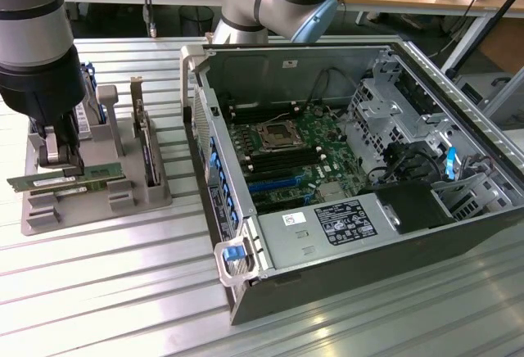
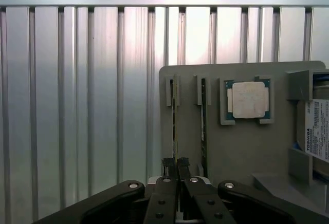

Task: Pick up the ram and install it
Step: 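Pick up the ram and move it above insertion slot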

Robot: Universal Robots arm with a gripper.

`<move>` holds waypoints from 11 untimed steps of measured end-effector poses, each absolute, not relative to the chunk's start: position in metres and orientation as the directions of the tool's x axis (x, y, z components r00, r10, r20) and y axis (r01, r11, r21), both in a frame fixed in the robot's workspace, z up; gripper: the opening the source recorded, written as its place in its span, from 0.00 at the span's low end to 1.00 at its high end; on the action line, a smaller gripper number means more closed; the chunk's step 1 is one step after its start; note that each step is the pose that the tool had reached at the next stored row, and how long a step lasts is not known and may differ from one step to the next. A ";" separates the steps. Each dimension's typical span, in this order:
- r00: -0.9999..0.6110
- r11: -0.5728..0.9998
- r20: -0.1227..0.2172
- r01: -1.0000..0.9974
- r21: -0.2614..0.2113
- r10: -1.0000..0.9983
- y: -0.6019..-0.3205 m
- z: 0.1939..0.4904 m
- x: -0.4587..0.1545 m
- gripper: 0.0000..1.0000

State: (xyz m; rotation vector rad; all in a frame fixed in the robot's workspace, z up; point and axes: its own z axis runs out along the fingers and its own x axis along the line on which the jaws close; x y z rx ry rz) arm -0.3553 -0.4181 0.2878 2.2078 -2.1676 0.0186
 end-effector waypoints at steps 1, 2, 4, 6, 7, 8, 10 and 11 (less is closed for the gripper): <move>0.019 -0.018 0.042 -1.000 0.025 -0.999 -0.418 0.289 -0.355 0.12; 0.019 -0.018 0.042 -1.000 0.025 -0.999 -0.418 0.289 -0.355 0.12; 0.019 -0.018 0.042 -1.000 0.025 -0.999 -0.418 0.290 -0.355 0.12; 0.019 -0.018 0.042 -1.000 0.025 -0.999 -0.418 0.291 -0.355 0.12; 0.019 -0.018 0.042 -1.000 0.025 -0.999 -0.418 0.291 -0.355 0.12; 0.019 -0.018 0.042 -1.000 0.025 -0.999 -0.418 0.291 -0.355 0.12; 0.019 -0.018 0.042 -1.000 0.026 -0.999 -0.418 0.292 -0.355 0.12; 0.019 -0.018 0.042 -1.000 0.025 -0.999 -0.418 0.292 -0.355 0.12</move>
